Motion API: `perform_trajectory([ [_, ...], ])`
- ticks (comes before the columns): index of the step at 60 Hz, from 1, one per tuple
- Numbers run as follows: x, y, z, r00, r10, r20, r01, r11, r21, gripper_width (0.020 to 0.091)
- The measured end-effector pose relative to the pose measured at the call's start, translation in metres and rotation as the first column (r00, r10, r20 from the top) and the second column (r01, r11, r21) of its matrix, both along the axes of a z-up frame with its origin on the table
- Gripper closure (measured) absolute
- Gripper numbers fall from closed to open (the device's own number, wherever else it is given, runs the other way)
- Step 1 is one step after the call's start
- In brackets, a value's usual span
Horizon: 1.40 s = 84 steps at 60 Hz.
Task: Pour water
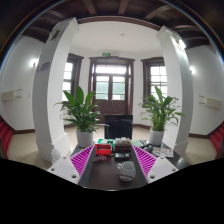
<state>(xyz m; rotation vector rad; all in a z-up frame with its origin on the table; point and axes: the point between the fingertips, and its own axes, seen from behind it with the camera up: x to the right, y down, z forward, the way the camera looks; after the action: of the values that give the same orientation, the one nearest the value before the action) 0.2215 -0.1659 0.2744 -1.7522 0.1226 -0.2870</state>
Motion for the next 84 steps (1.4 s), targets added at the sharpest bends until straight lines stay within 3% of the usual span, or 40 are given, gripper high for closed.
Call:
perform_trajectory([
  [9, -0.015, -0.005, -0.042, 1.000, -0.030, 0.000, 0.030, 1.000, -0.006, 0.0395],
  [10, -0.015, -0.007, -0.032, 1.000, -0.026, -0.001, 0.026, 1.000, -0.009, 0.0394],
  [11, -0.025, -0.005, -0.051, 1.000, -0.020, -0.007, 0.020, 1.000, -0.003, 0.0395],
  [27, -0.136, 0.006, -0.139, 0.970, 0.181, -0.159, -0.178, 0.983, 0.034, 0.0395],
  [38, -0.183, 0.032, -0.210, 0.962, 0.230, -0.146, -0.242, 0.968, -0.071, 0.0396],
  [48, -0.196, 0.076, -0.240, 0.976, 0.206, -0.068, -0.212, 0.972, -0.105, 0.0394],
  [61, -0.190, 0.119, -0.233, 0.987, 0.160, 0.030, -0.157, 0.985, -0.076, 0.0393],
  [64, -0.187, 0.131, -0.230, 0.986, 0.162, 0.034, -0.159, 0.985, -0.069, 0.0429],
  [68, -0.185, 0.132, -0.227, 0.987, 0.150, 0.052, -0.148, 0.988, -0.033, 0.0571],
  [73, -0.183, 0.132, -0.228, 0.989, 0.138, 0.054, -0.137, 0.990, -0.028, 0.0608],
  [81, -0.184, 0.135, -0.229, 0.989, 0.147, -0.006, -0.147, 0.989, 0.007, 0.0759],
  [84, -0.181, 0.136, -0.230, 0.989, 0.147, -0.023, -0.147, 0.989, 0.007, 0.0761],
])
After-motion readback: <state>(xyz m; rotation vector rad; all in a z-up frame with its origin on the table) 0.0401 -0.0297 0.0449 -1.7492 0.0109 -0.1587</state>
